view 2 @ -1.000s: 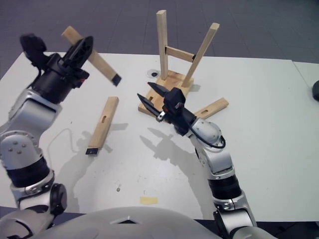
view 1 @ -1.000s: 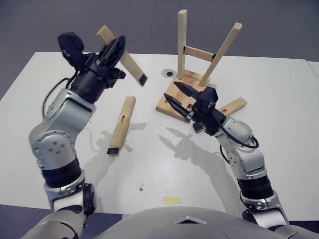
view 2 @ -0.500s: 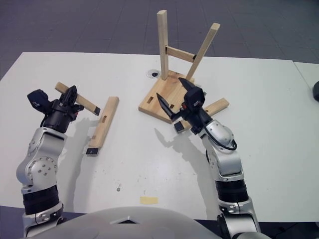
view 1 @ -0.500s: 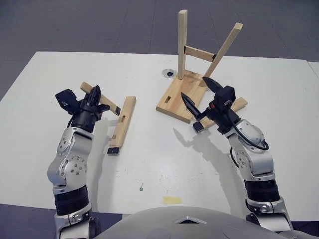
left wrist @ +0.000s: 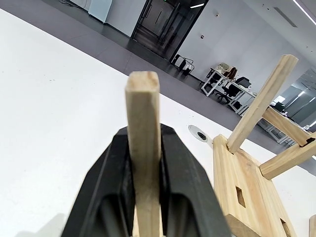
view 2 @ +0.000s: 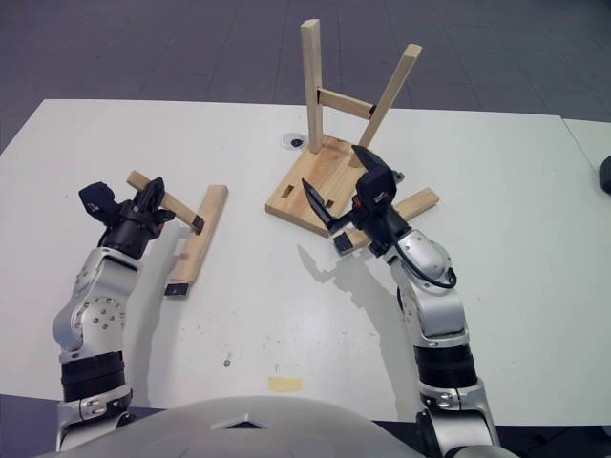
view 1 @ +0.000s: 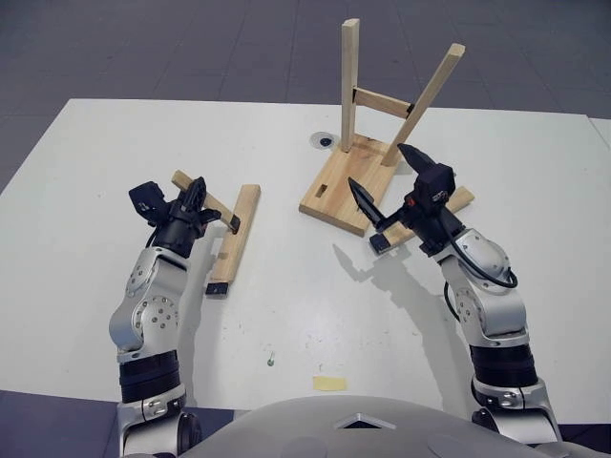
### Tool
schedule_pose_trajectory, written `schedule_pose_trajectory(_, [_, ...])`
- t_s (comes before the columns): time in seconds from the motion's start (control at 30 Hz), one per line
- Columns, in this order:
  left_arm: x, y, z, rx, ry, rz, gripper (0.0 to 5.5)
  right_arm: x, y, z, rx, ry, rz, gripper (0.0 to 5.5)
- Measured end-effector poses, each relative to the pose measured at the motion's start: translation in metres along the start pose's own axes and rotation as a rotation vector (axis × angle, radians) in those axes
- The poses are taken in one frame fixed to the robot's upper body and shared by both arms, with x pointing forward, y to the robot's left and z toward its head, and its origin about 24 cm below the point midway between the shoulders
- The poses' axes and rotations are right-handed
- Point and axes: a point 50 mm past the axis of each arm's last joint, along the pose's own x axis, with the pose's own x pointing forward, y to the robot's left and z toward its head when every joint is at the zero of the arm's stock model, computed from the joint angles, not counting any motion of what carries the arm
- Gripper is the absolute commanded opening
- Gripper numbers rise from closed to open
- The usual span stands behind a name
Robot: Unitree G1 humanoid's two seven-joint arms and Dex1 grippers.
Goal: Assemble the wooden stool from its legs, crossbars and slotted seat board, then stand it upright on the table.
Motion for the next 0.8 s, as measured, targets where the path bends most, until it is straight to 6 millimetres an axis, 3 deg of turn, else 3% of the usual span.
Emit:
schedule_pose_trajectory(0.53, [-0.009,0.004,0.004,0.036,-0.009,0.021,0.42,0.003,0.004,-0.004,0.005,0.010,0.019,5.40])
schedule_pose_trajectory(0.8, [-0.003,-0.003,-0.007,0.155,-0.001,-0.026,0.42,0.005,0.004,-0.003,0.006,0.000,0.019,5.40])
